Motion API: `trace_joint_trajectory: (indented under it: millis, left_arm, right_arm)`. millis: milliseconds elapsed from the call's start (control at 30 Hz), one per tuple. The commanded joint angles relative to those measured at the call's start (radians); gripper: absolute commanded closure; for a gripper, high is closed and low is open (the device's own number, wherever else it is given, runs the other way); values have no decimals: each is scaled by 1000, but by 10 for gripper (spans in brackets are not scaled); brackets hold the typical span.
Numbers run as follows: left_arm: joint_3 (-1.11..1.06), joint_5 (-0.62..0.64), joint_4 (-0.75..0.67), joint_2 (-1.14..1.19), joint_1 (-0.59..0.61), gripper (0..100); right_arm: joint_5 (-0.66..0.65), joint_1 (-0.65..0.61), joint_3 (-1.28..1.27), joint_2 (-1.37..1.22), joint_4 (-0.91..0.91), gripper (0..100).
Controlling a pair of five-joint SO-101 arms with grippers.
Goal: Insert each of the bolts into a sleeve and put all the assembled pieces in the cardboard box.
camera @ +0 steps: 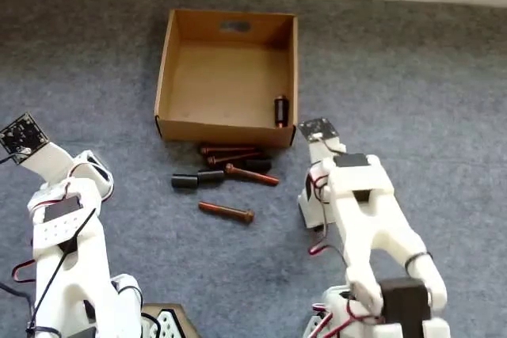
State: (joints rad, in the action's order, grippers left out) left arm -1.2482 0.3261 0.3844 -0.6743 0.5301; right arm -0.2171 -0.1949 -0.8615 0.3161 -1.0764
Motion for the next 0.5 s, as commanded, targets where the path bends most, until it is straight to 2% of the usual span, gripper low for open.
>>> trace_joint_trajectory:
  millis: [0,100,267,467]
  left_arm:
    - [22,2,-14,-1,2,842]
    - [22,-6,-12,-1,-18,841]
    - [24,-232,-5,-1,-188,842]
    - [91,-516,218,-1,-420,839]
  right_arm:
    - [-6,12,30,213,-56,994]
    - [-6,10,28,367,-68,994]
    - [12,7,-13,526,-65,993]
    - [207,5,-22,650,-38,993]
